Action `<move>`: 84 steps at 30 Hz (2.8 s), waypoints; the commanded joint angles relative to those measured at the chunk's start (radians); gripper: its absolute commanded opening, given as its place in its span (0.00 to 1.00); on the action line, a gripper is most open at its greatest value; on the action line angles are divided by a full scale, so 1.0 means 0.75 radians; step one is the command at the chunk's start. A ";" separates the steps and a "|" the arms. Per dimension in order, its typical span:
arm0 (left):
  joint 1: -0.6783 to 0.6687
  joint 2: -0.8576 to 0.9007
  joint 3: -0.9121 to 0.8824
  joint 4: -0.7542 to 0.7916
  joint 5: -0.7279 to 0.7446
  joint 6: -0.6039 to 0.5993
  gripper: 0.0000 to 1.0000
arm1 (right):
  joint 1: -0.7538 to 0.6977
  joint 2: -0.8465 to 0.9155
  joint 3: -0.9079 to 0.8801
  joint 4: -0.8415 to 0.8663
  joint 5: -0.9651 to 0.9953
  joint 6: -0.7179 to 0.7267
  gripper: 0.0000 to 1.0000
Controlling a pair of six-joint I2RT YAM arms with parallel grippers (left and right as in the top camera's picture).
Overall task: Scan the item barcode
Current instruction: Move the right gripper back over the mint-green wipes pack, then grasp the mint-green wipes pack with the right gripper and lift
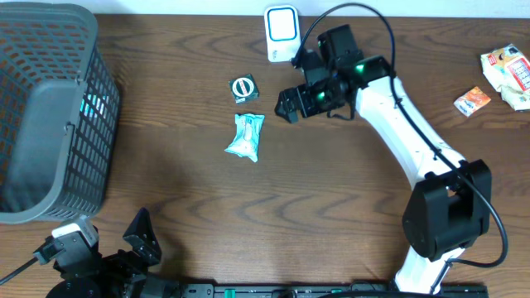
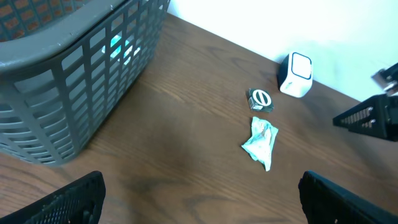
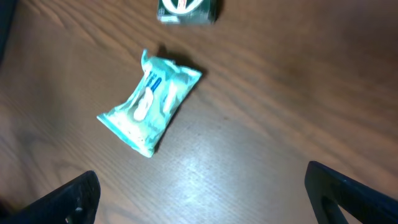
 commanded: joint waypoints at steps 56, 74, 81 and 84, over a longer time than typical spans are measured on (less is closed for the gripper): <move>0.006 -0.002 -0.007 0.002 -0.022 -0.013 0.97 | 0.135 0.010 -0.383 0.241 0.151 0.417 0.87; 0.006 -0.002 -0.007 0.002 -0.022 -0.013 0.98 | 0.135 0.010 -0.402 0.304 0.161 0.449 0.92; 0.006 -0.002 -0.007 0.002 -0.023 -0.013 0.98 | 0.146 0.010 -0.408 0.330 0.269 0.450 0.97; 0.006 -0.002 -0.007 0.002 -0.022 -0.013 0.98 | 0.150 0.010 -0.409 0.329 0.269 0.450 0.98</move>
